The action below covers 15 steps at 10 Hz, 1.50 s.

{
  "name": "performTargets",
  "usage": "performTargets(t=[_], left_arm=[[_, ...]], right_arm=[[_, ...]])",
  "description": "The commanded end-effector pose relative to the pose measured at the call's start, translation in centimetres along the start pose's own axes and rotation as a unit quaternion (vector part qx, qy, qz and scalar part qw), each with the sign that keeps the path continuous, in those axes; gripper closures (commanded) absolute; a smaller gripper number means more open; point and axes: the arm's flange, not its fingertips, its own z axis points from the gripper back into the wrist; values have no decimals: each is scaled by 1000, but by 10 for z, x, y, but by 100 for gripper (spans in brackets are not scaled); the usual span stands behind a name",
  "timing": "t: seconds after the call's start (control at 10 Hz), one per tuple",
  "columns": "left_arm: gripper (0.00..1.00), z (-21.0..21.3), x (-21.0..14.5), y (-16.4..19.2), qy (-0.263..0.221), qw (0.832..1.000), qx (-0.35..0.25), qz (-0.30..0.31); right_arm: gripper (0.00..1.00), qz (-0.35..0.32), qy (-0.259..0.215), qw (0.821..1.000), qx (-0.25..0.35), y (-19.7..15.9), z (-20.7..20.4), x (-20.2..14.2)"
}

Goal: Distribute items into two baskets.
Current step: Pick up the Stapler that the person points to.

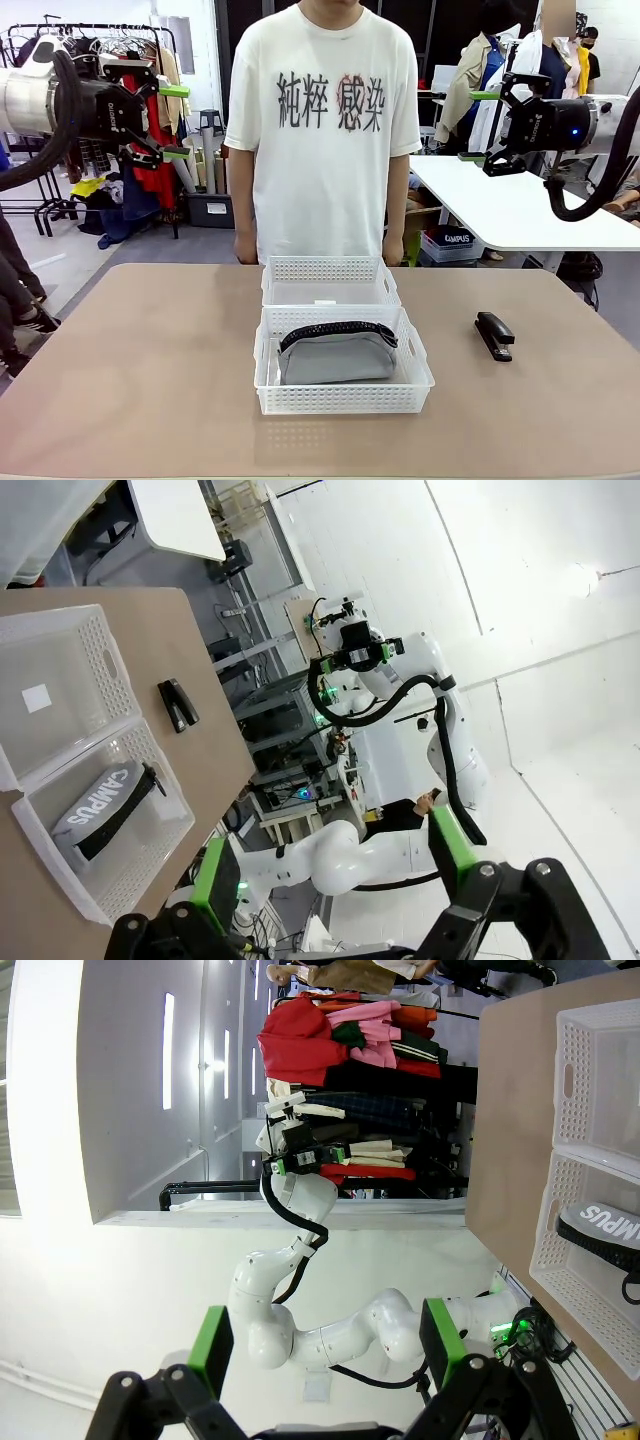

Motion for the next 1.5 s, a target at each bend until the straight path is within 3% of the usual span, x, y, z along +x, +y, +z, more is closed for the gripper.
performTargets(t=[0.0,1.4], left_arm=[[0,3,-1,0,1,1000,-9,2],[0,3,-1,0,1,1000,-9,2]], right_arm=[[0,1,-1,1000,0,2,0,0],[0,1,-1,1000,0,2,0,0]])
